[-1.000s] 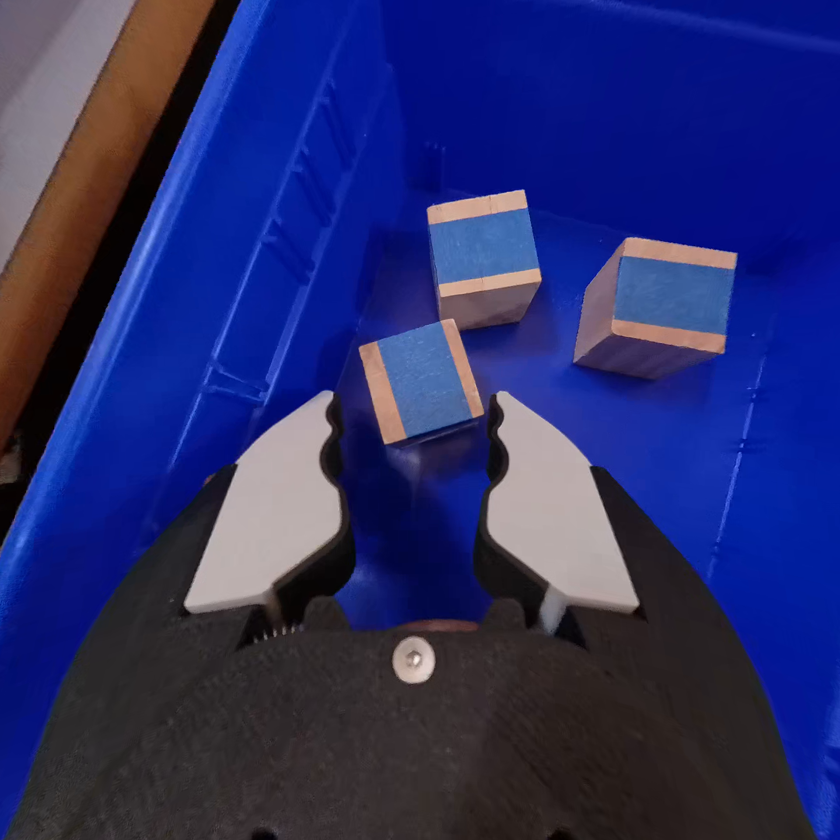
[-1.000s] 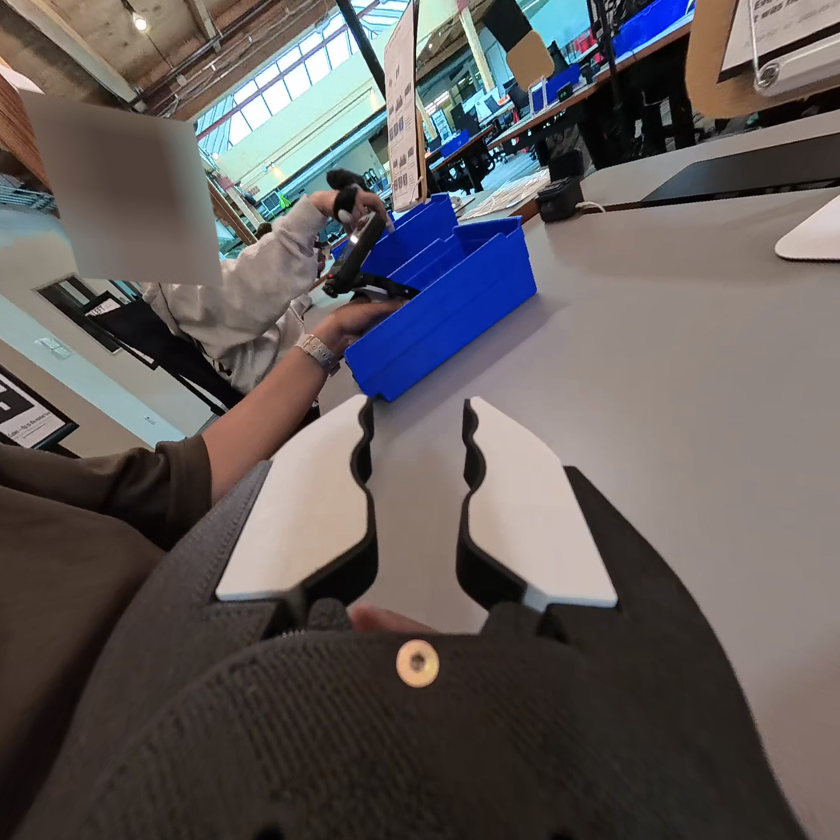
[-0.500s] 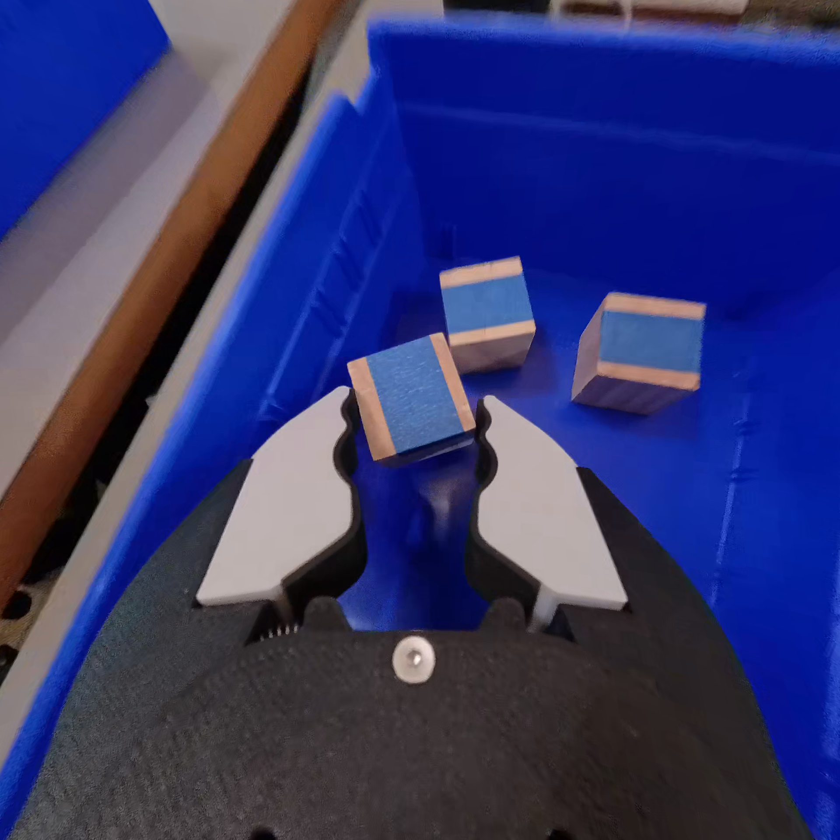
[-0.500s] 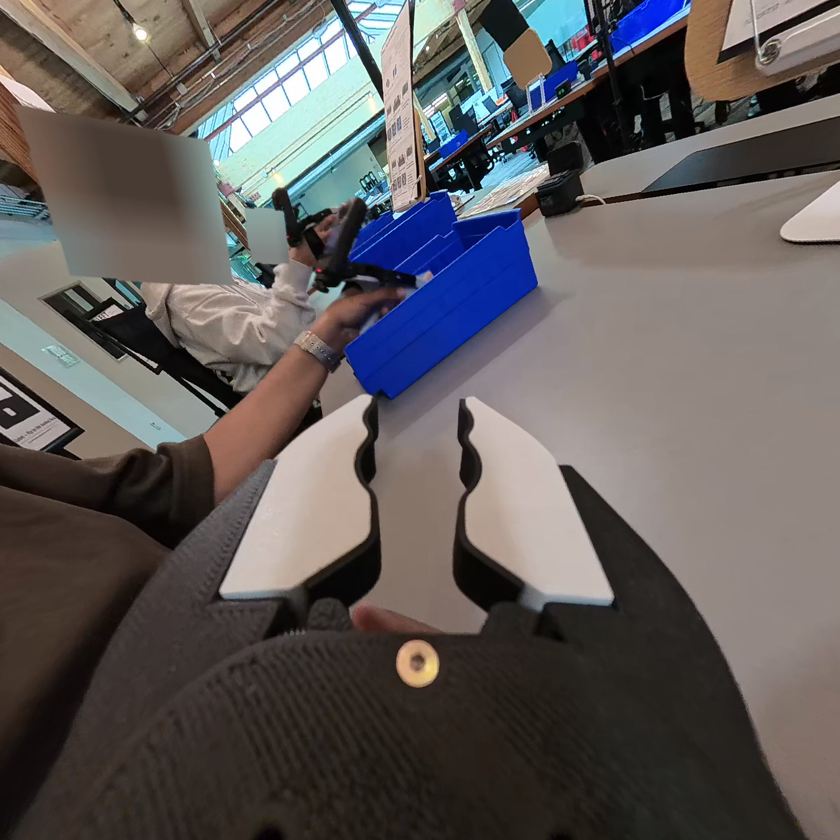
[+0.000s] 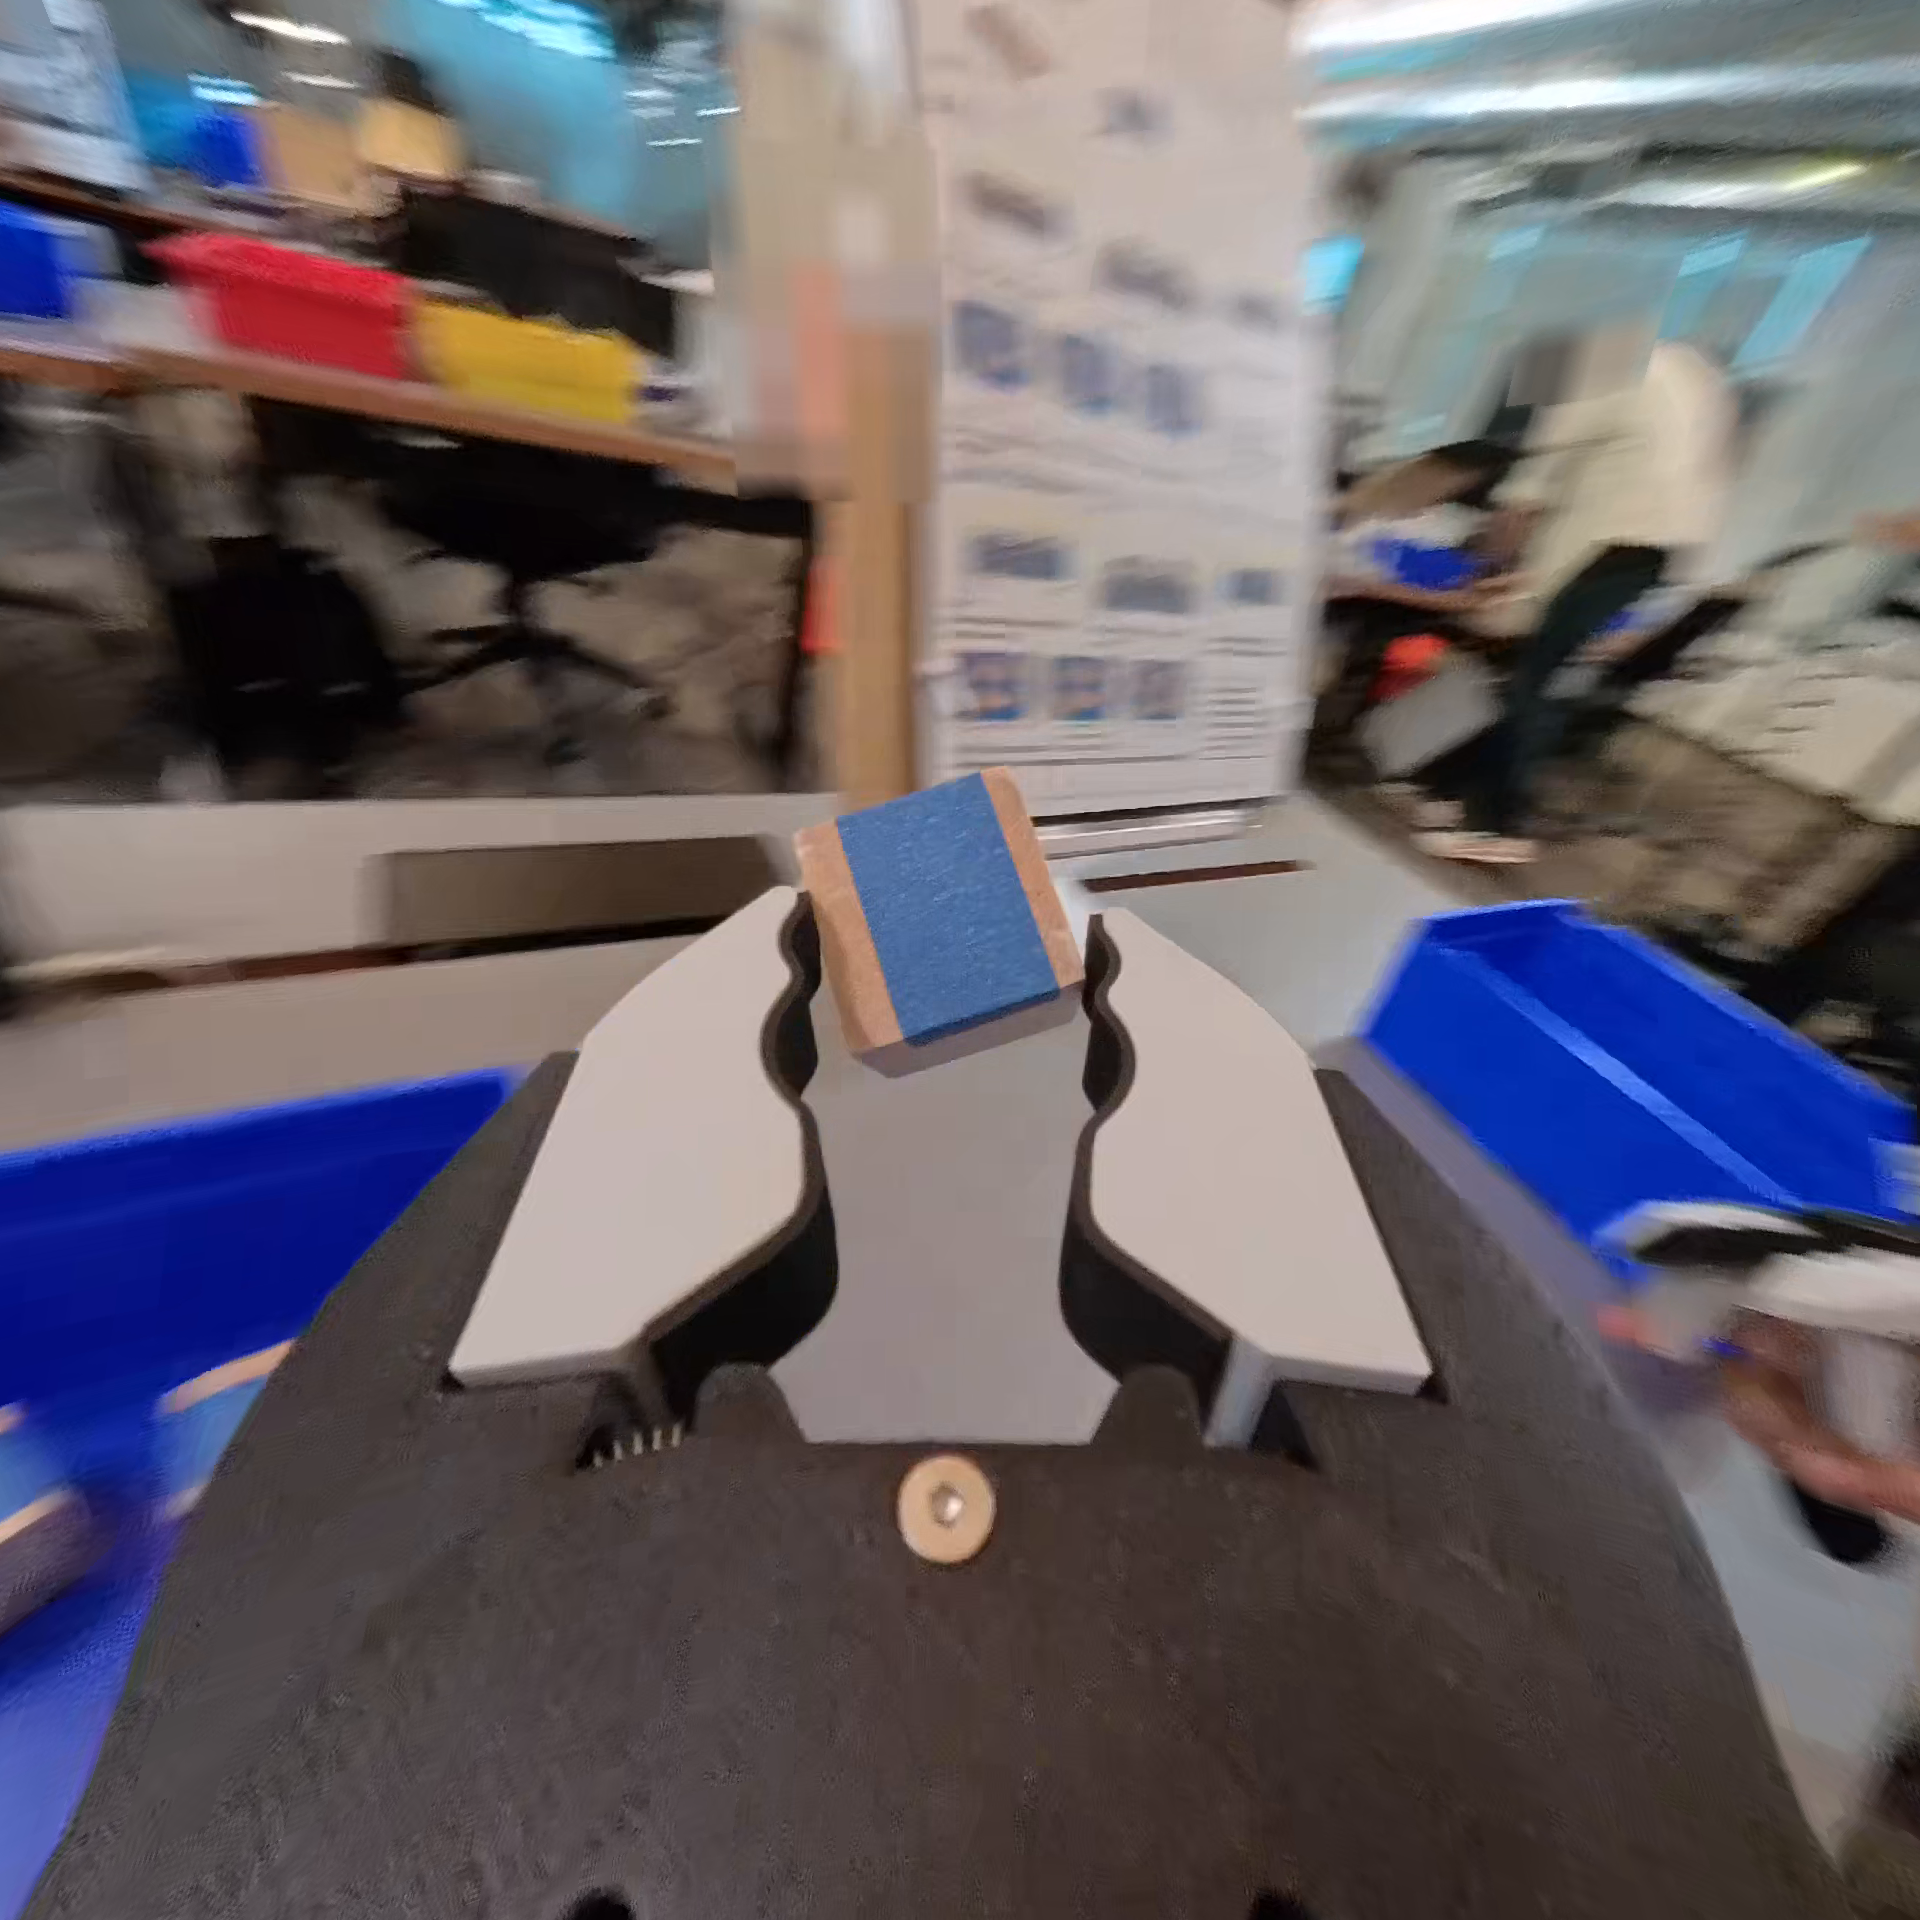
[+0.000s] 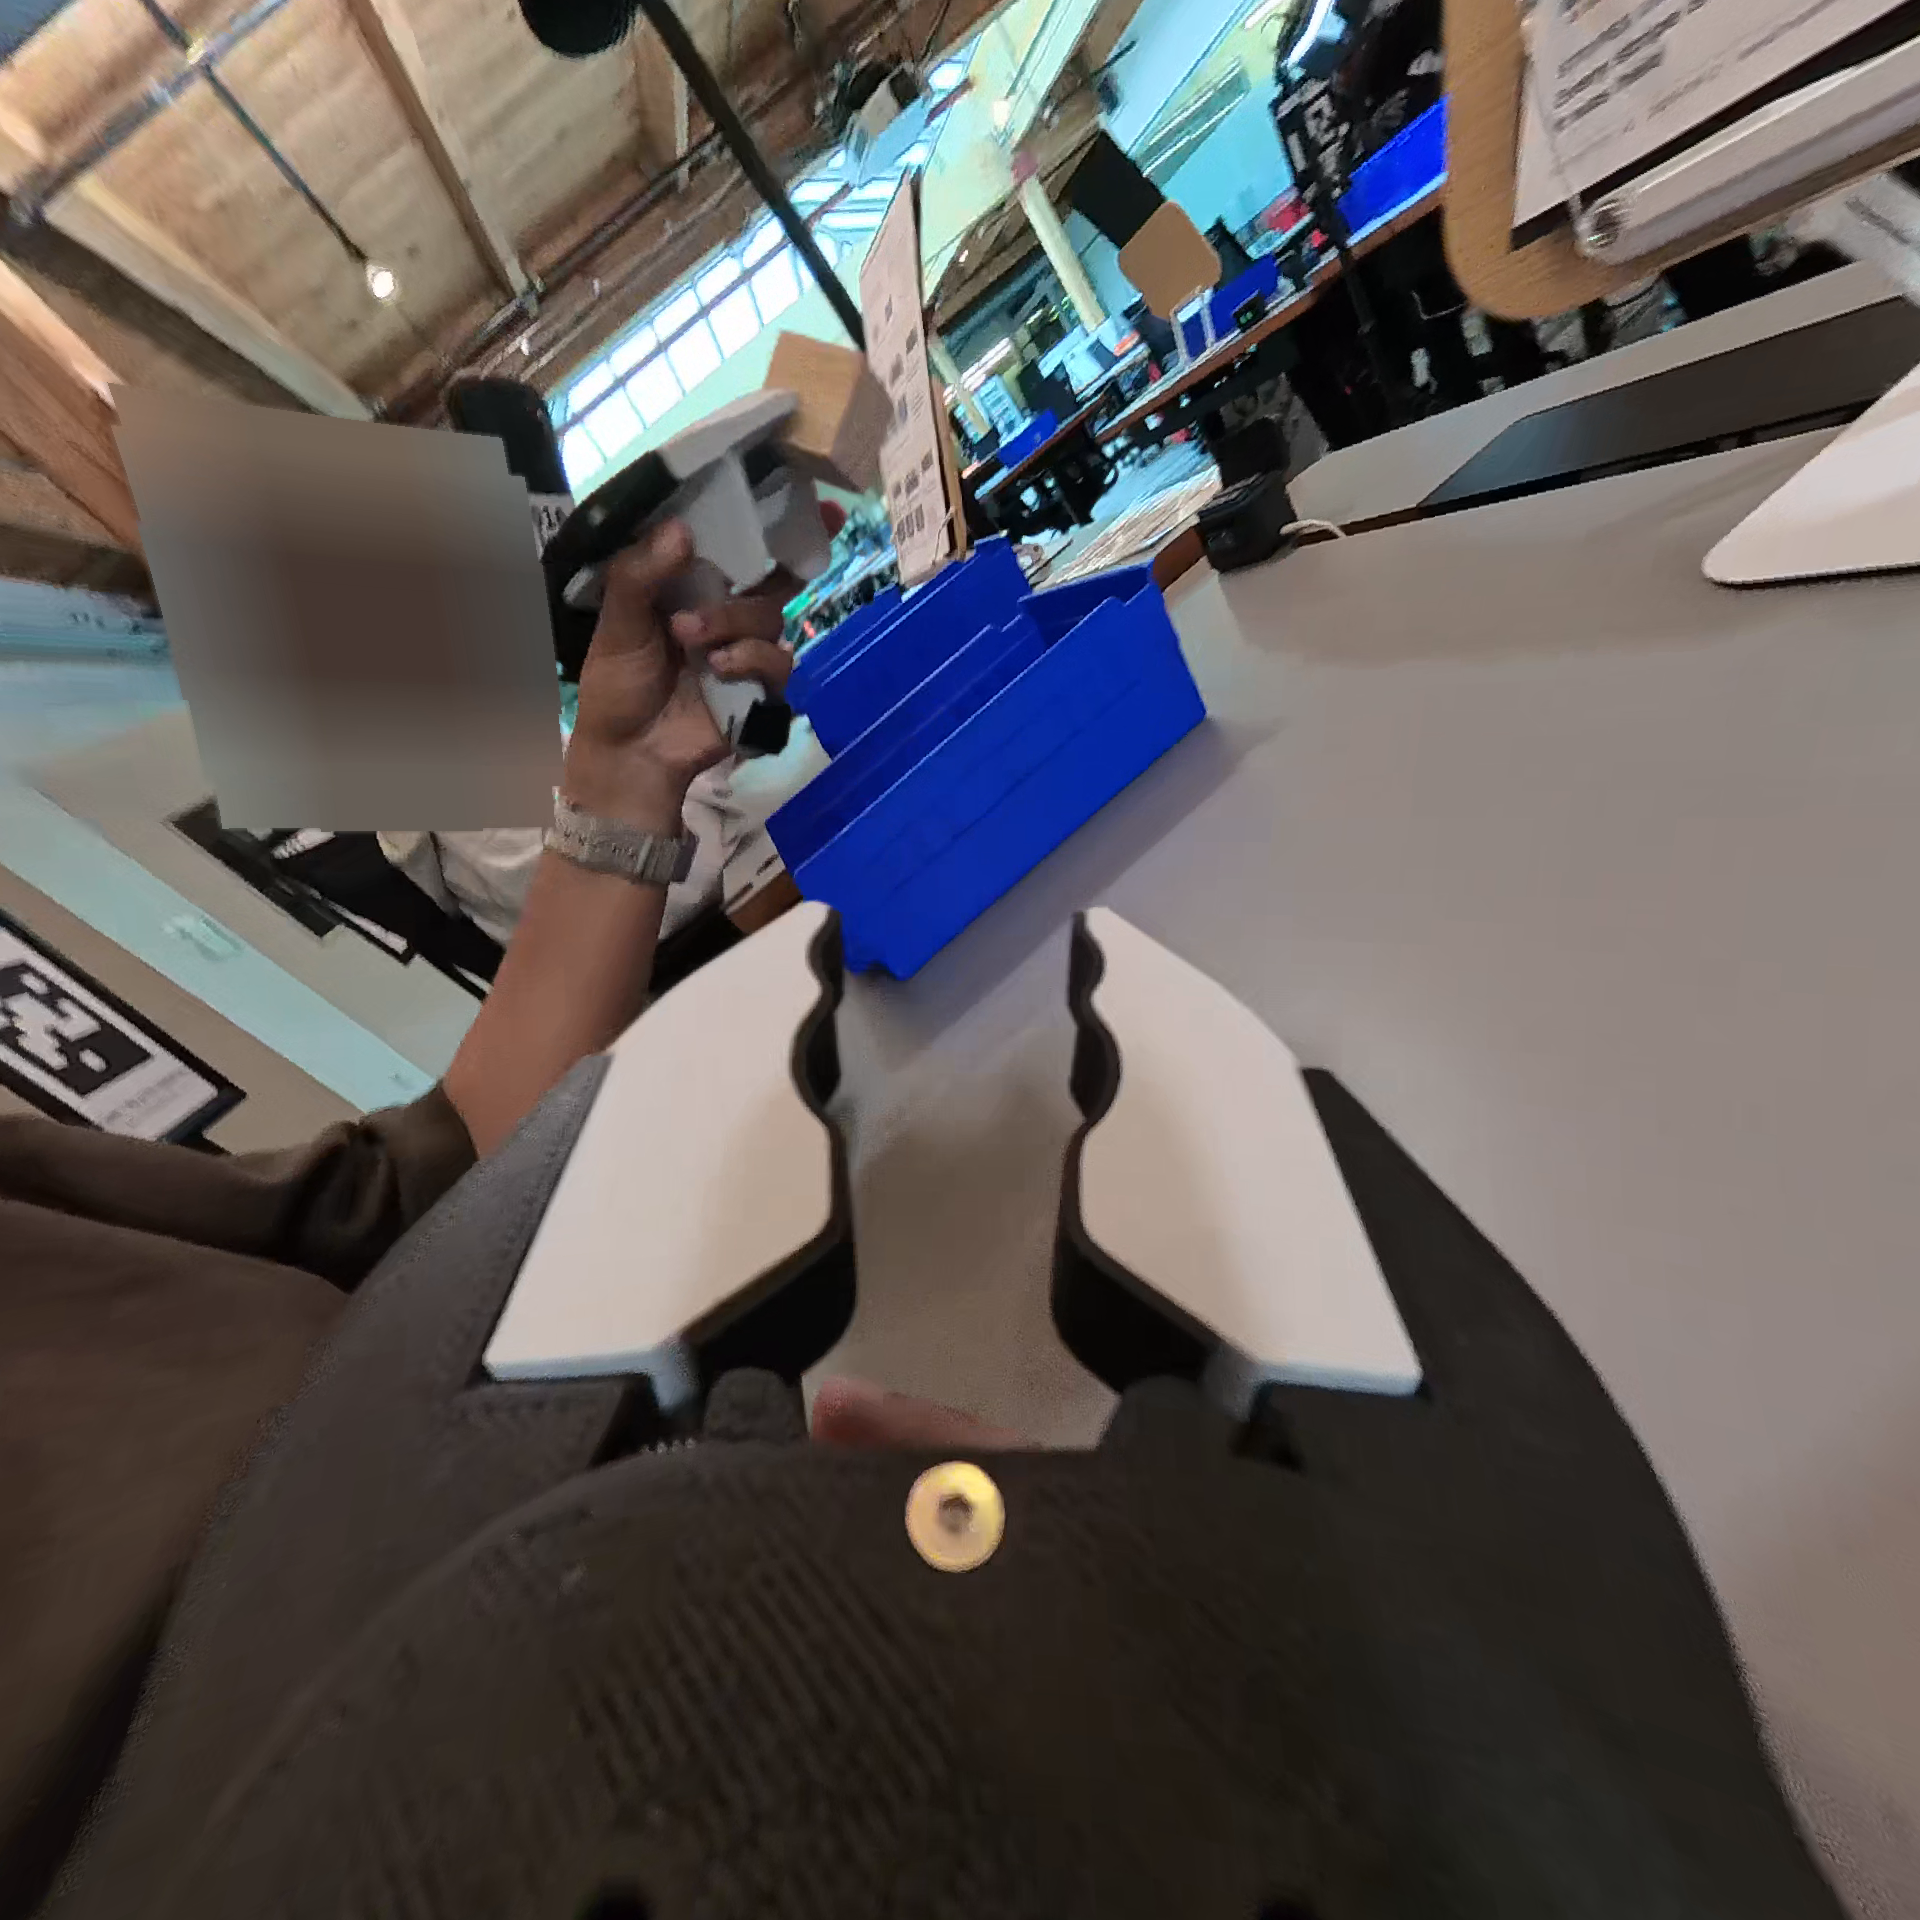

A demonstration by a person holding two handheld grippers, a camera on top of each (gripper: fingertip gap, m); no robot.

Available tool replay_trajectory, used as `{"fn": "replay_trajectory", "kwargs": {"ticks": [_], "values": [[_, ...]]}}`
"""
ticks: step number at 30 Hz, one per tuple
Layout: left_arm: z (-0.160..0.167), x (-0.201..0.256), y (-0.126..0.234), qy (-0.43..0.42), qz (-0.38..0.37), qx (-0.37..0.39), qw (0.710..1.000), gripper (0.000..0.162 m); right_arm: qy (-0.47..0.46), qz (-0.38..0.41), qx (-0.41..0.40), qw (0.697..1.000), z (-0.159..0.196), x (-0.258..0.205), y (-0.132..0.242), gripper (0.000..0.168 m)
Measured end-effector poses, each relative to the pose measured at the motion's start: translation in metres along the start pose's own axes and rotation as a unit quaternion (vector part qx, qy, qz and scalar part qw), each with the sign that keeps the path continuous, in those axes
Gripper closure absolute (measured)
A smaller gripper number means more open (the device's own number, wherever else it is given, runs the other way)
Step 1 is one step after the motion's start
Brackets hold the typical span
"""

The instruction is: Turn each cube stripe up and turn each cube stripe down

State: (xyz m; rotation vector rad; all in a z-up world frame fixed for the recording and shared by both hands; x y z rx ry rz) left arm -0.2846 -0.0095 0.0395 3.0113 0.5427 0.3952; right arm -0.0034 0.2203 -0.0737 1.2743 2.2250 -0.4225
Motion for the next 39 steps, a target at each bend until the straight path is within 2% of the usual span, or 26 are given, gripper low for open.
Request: {"fn": "replay_trajectory", "kwargs": {"ticks": [3,6,11,14,17,20,24,27,31,39], "values": [[0.012,0.053,-0.024,0.042,0.159,0.009,0.986,0.114,-0.029,-0.007,0.027,0.999,-0.006,0.003,0.006,0.120],[0.035,0.100,-0.045,0.092,0.302,0.024,0.949,0.114,-0.049,-0.023,0.048,0.997,-0.012,0.003,0.010,0.118],[0.080,0.153,-0.068,0.210,0.431,0.012,0.878,0.115,-0.051,-0.046,0.072,0.995,-0.016,-0.002,0.013,0.113],[0.104,0.169,-0.075,0.247,0.455,-0.001,0.855,0.114,-0.058,-0.057,0.076,0.994,-0.015,-0.007,0.011,0.109],[0.120,0.179,-0.077,0.265,0.476,-0.022,0.838,0.114,-0.107,-0.072,0.098,0.987,-0.015,-0.009,0.008,0.106],[0.126,0.185,-0.076,0.256,0.482,-0.024,0.838,0.114,-0.161,-0.072,0.118,0.977,-0.013,-0.005,0.005,0.105],[0.127,0.189,-0.074,0.247,0.486,-0.021,0.838,0.114,-0.181,-0.092,0.098,0.974,-0.007,-0.008,-0.001,0.105],[0.130,0.193,-0.073,0.237,0.485,-0.026,0.841,0.114,-0.175,-0.094,0.096,0.975,-0.006,-0.012,-0.003,0.110],[0.135,0.197,-0.075,0.233,0.480,-0.037,0.845,0.114,-0.169,-0.097,0.109,0.975,-0.008,-0.014,-0.001,0.128],[0.137,0.197,-0.075,0.231,0.487,-0.042,0.841,0.115,-0.120,-0.081,0.098,0.985,-0.013,-0.017,0.003,0.128]]}}
Point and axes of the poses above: each gripper's, where its closed fingertips meet, y back along the fingers, z out of its underside, x = y × z across the jaws, the point moved 7 cm from there along y, back along the fingers, and after that the axes turned 2 degrees about -x, right-handed, at the moved point
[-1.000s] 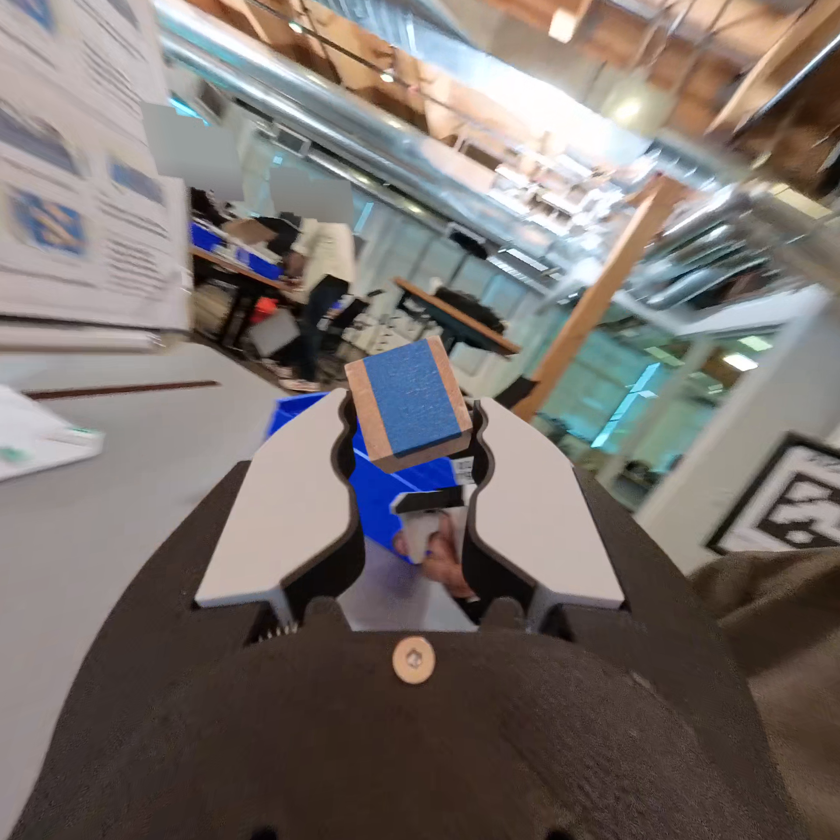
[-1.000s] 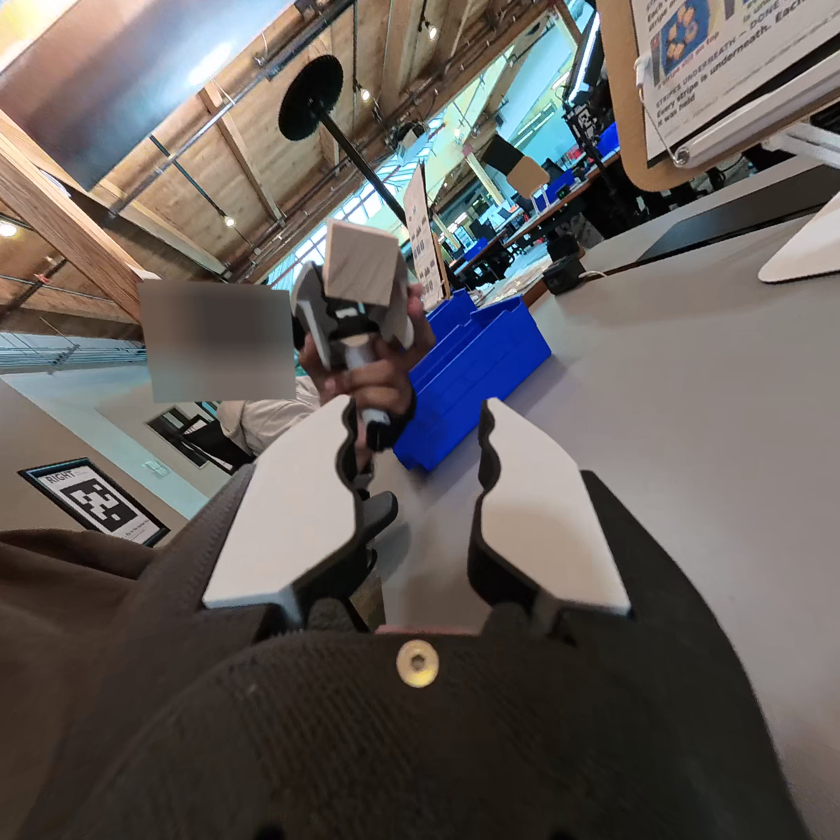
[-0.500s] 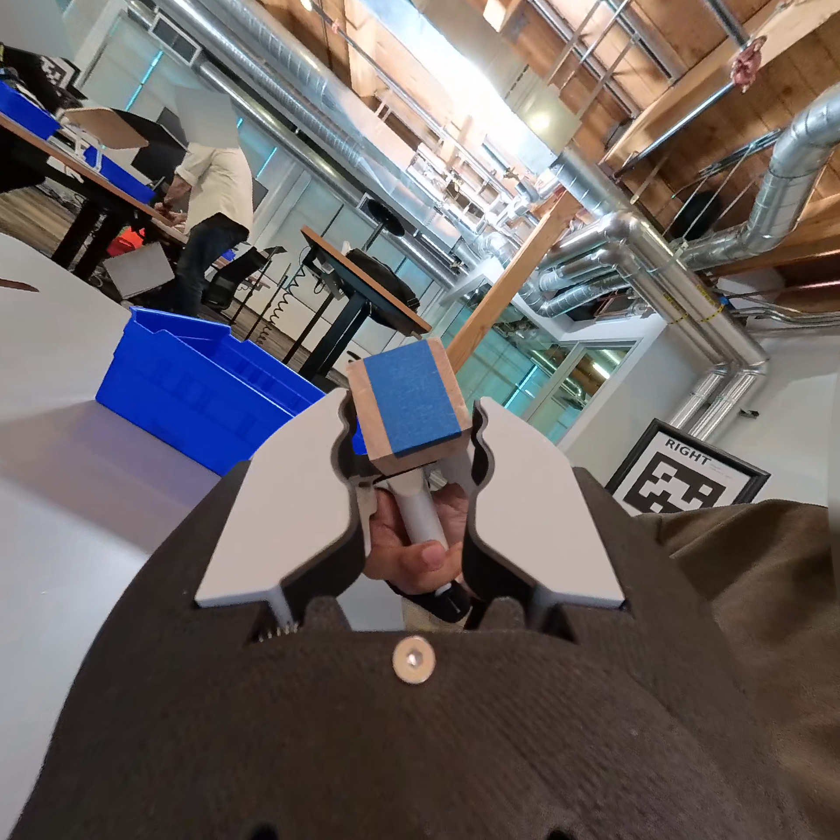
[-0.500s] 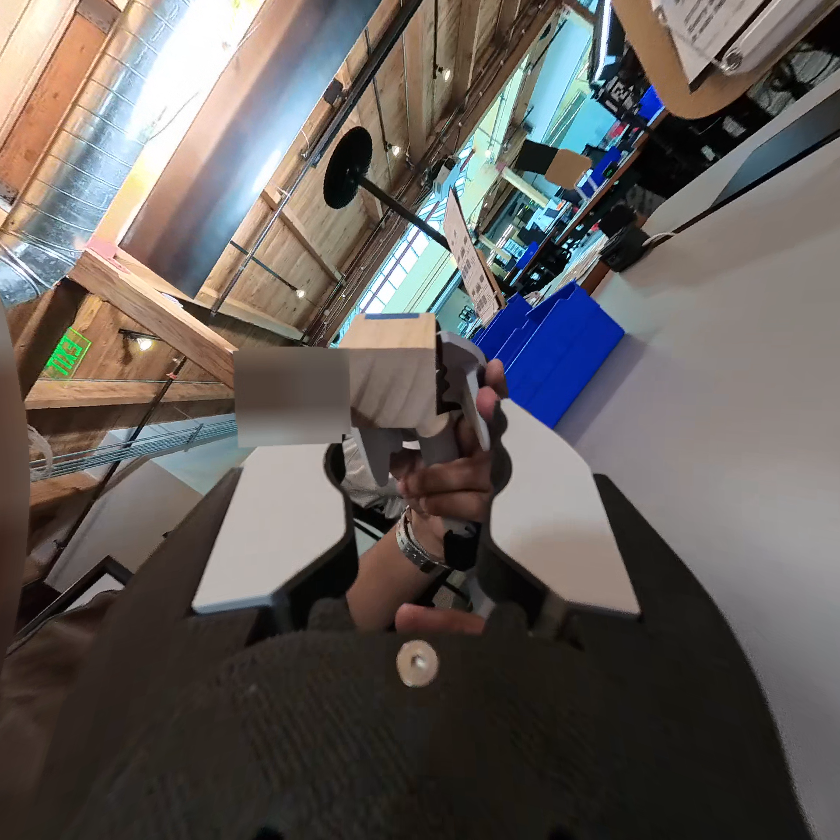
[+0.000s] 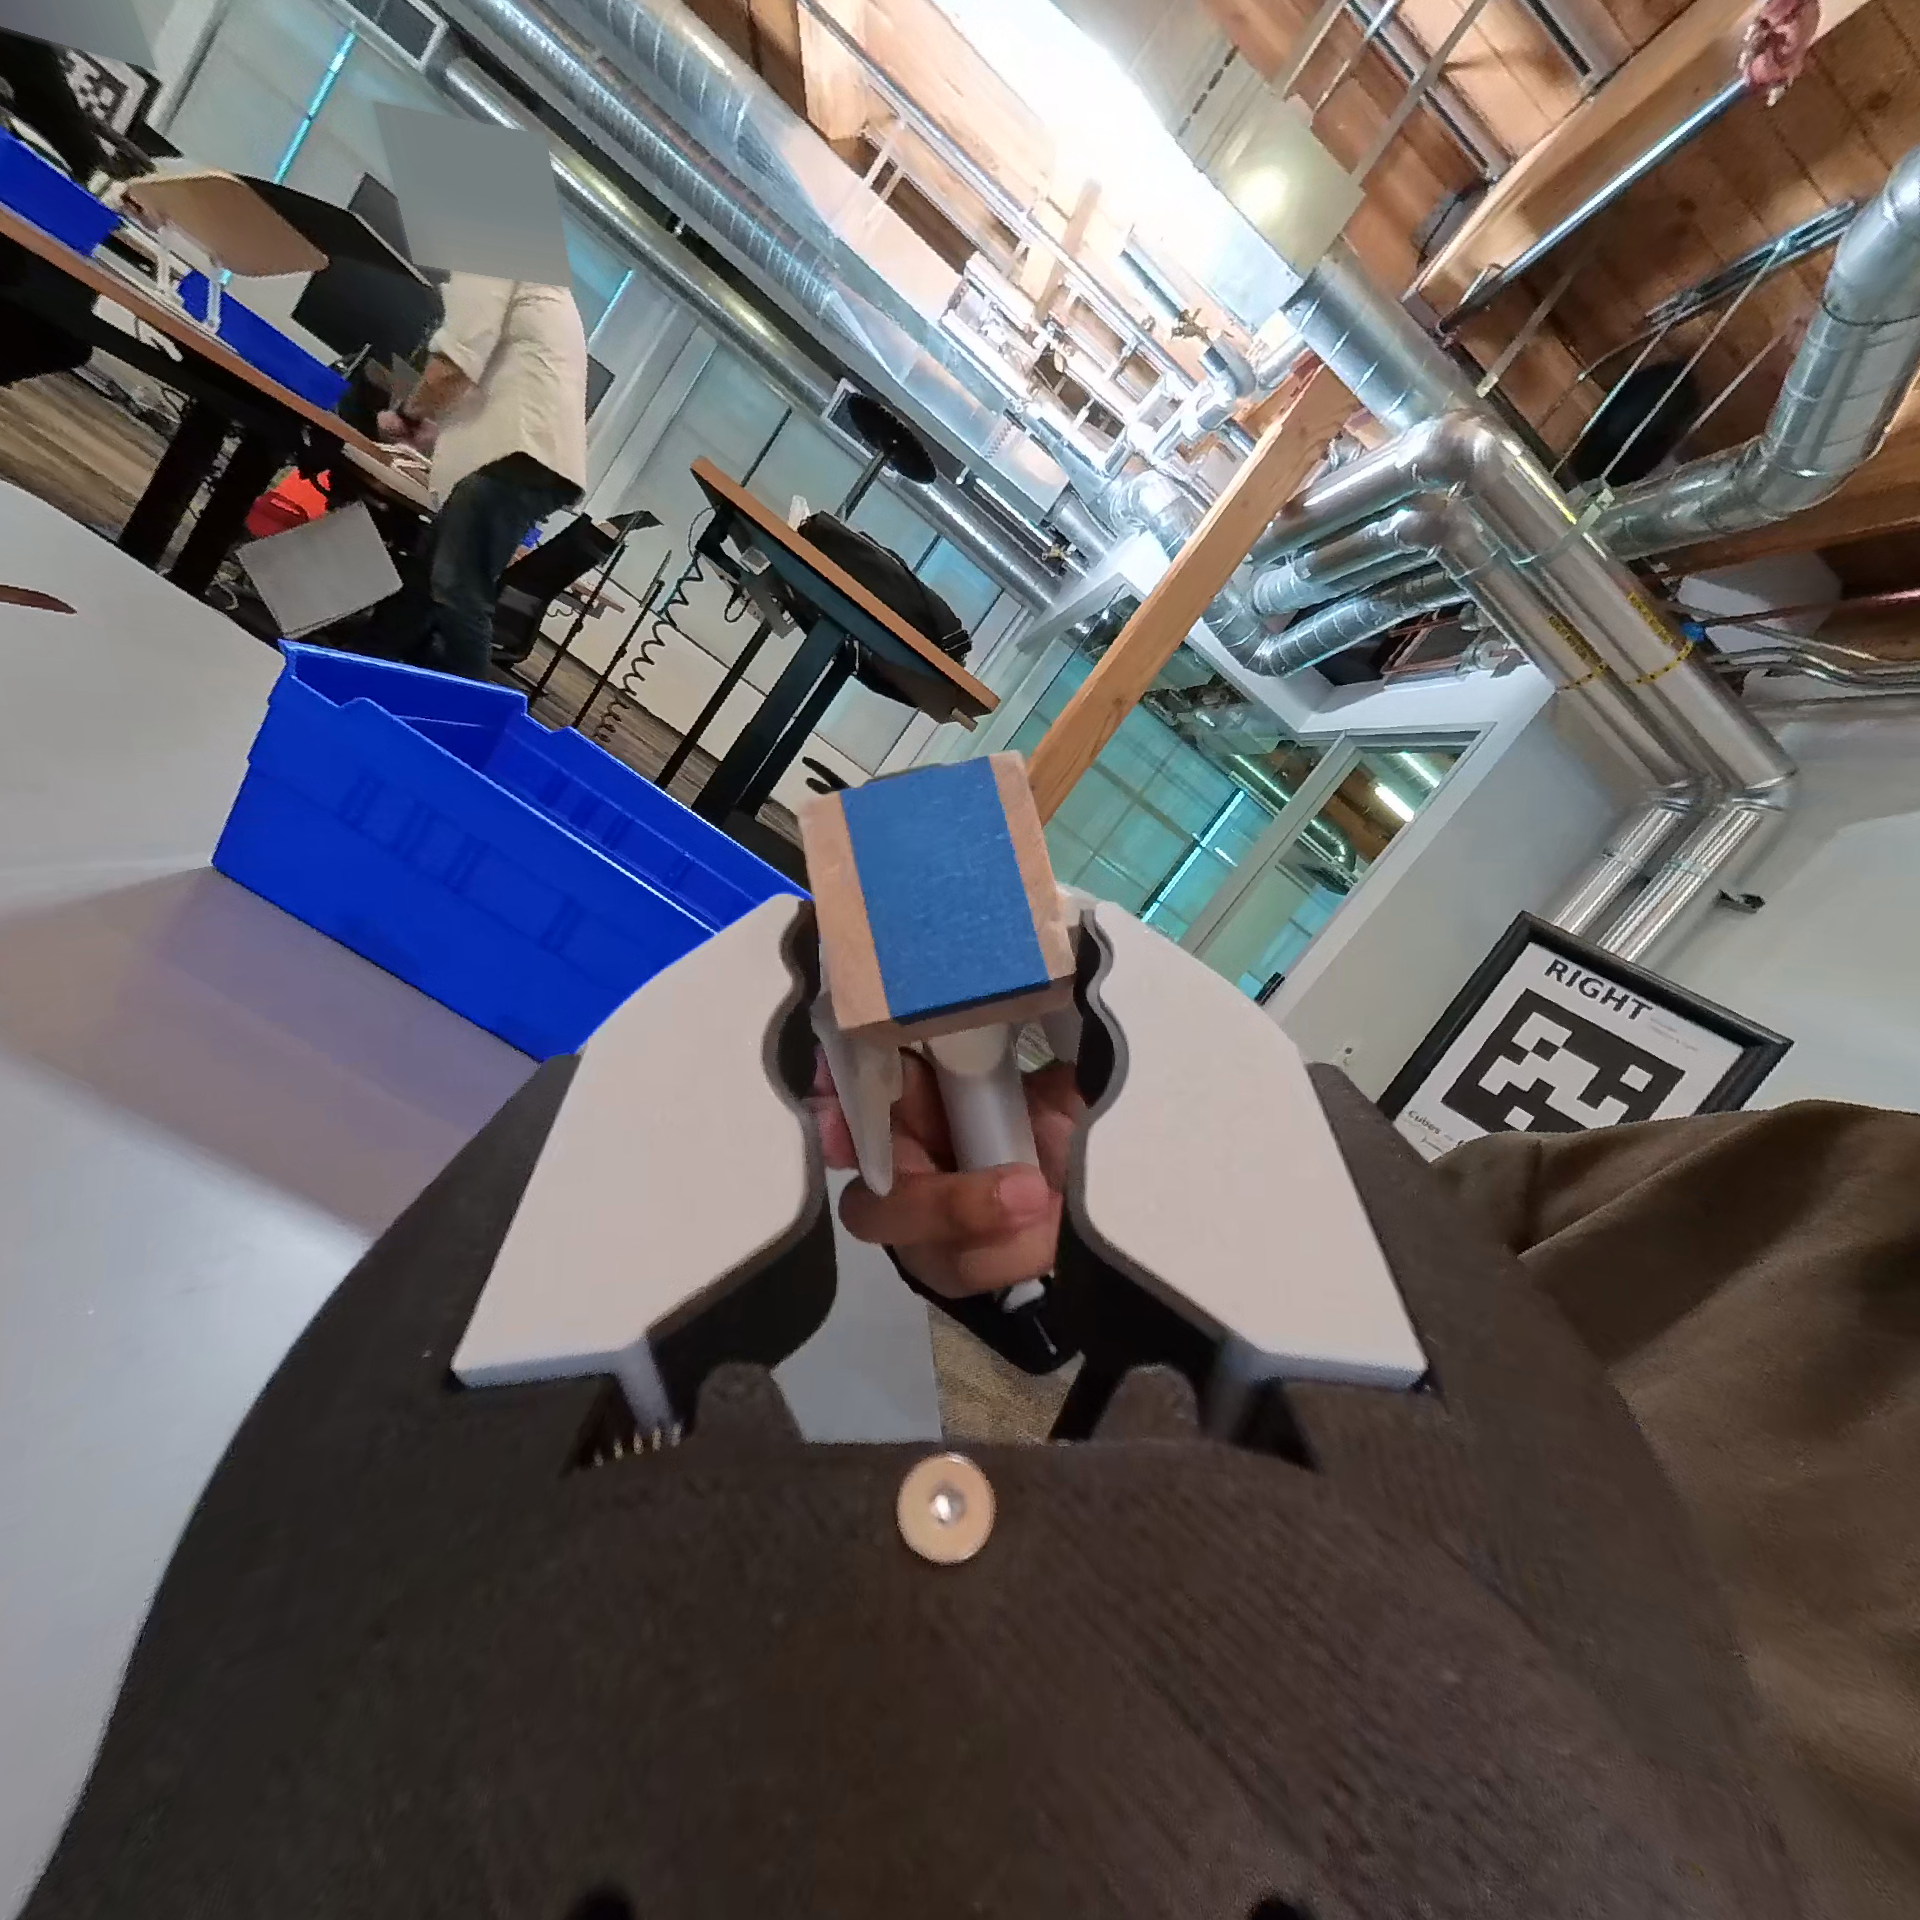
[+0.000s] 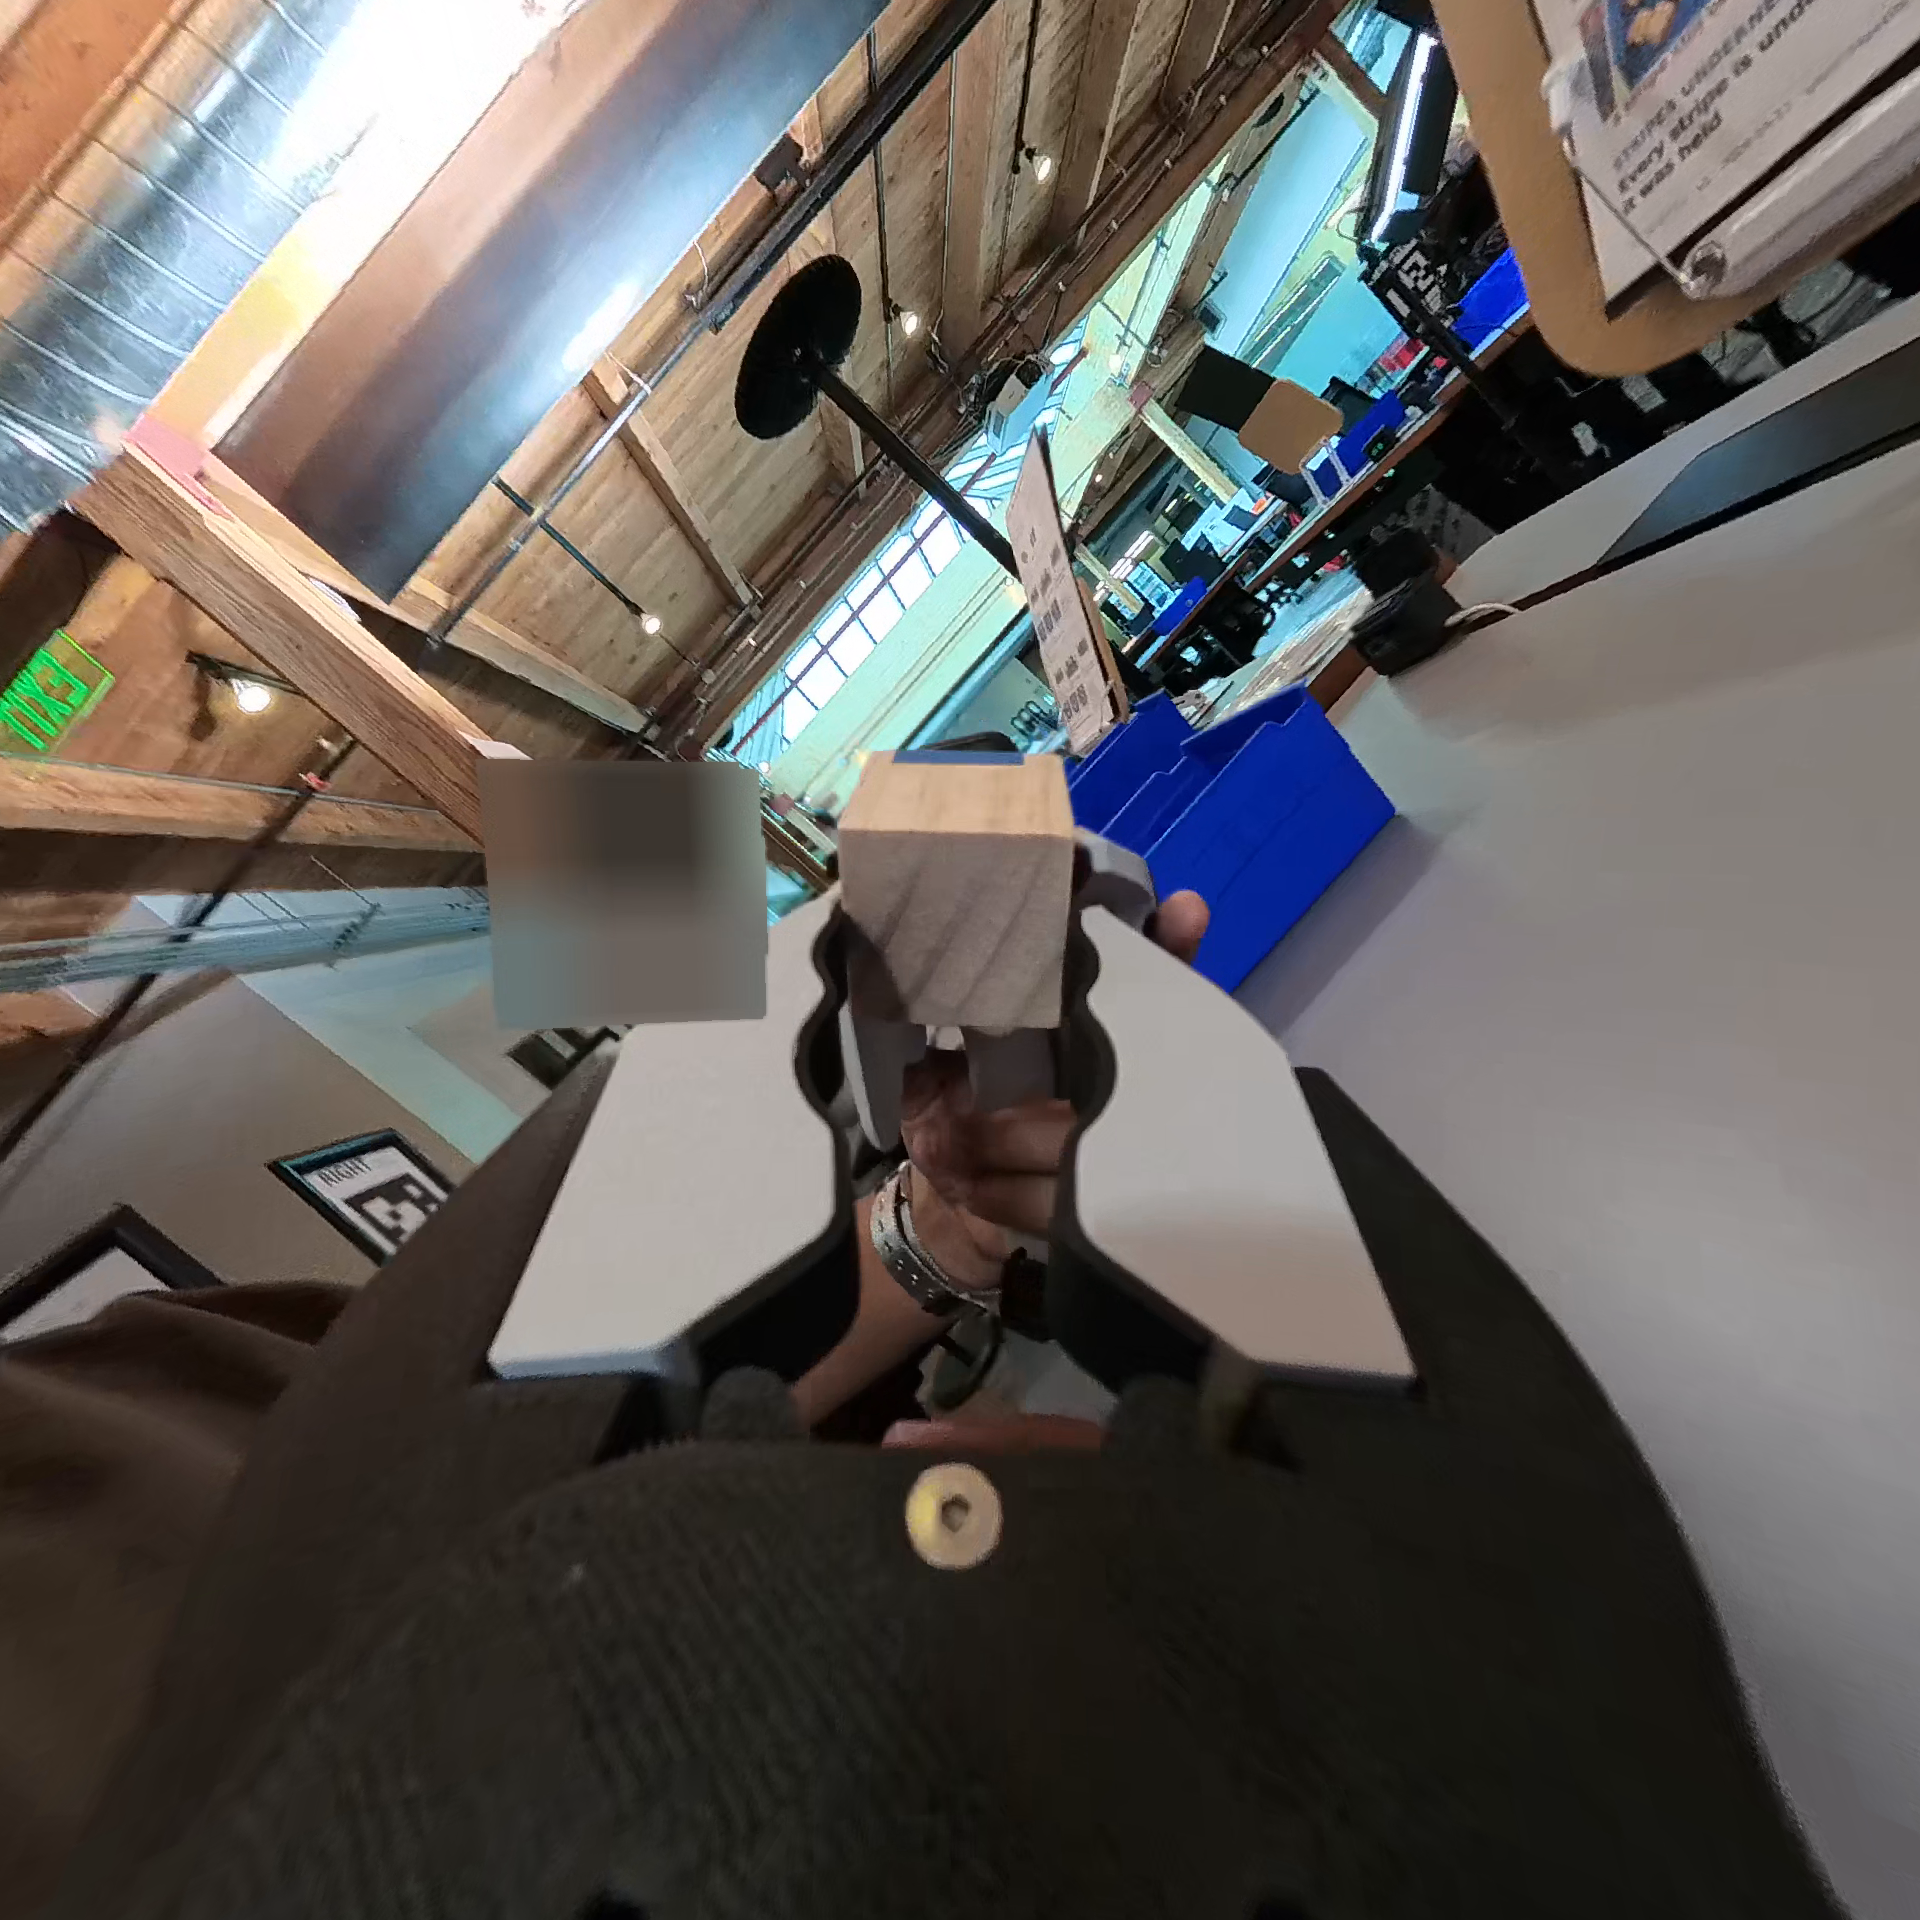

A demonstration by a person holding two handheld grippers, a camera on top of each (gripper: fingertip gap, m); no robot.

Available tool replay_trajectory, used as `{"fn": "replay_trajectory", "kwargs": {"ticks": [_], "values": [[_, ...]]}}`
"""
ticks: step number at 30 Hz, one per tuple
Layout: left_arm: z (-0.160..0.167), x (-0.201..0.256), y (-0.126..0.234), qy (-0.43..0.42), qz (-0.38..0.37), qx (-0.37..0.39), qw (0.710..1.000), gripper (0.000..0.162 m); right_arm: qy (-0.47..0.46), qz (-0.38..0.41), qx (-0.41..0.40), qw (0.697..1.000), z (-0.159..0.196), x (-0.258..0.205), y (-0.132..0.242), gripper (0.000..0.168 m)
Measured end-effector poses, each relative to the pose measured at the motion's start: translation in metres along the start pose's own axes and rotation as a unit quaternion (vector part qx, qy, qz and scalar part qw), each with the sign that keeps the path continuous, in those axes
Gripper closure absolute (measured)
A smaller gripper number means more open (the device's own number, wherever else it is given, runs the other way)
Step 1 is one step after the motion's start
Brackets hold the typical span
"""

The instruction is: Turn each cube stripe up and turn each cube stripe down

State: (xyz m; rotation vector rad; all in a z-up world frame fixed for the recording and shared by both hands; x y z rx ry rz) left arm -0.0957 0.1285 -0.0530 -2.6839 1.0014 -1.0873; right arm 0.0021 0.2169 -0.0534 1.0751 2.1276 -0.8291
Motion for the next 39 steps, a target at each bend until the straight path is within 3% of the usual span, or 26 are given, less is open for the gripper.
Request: {"fn": "replay_trajectory", "kwargs": {"ticks": [5,9,11,14,16,18,22,27,30,34,39], "values": [[-0.004,-0.009,0.008,0.009,-0.019,0.001,1.000,0.106,0.090,0.024,0.008,0.996,-0.045,-0.020,0.021,0.128],[-0.008,-0.017,0.017,0.022,-0.030,0.017,0.999,0.106,0.222,0.119,-0.031,0.967,-0.098,-0.035,0.059,0.128],[-0.009,-0.020,0.018,0.032,-0.031,0.024,0.999,0.106,0.308,0.221,-0.087,0.921,-0.120,-0.030,0.085,0.128],[-0.007,-0.023,0.017,0.043,-0.032,0.025,0.998,0.107,0.386,0.440,-0.162,0.795,-0.148,-0.007,0.132,0.128],[-0.004,-0.026,0.017,0.041,-0.036,0.010,0.998,0.108,0.382,0.548,-0.203,0.716,-0.162,0.013,0.162,0.128],[0.000,-0.032,0.015,0.042,-0.038,-0.013,0.998,0.111,0.332,0.607,-0.256,0.675,-0.170,0.039,0.184,0.127],[0.003,-0.039,0.013,0.070,-0.031,-0.021,0.997,0.112,0.210,0.660,-0.318,0.648,-0.173,0.093,0.206,0.127],[0.008,-0.039,0.014,0.047,-0.048,-0.046,0.997,0.112,0.128,0.690,-0.337,0.628,-0.180,0.141,0.209,0.127],[0.009,-0.037,0.015,0.043,-0.046,-0.055,0.997,0.112,0.093,0.712,-0.361,0.595,-0.195,0.161,0.210,0.127],[0.010,-0.034,0.016,0.021,-0.052,-0.073,0.996,0.112,0.078,0.708,-0.325,0.622,-0.209,0.171,0.205,0.127],[0.014,-0.035,0.019,0.021,-0.057,-0.085,0.995,0.112,0.102,0.706,-0.278,0.643,-0.198,0.179,0.205,0.127]]}}
Point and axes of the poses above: each gripper's, where its closed fingertips meet, y back along the fingers, z out of its underside, x = y × z across the jaws, the point moved 7 cm from there along y, back along the fingers, and after that the axes turned 2 degrees about -x, right-handed, at the moved point
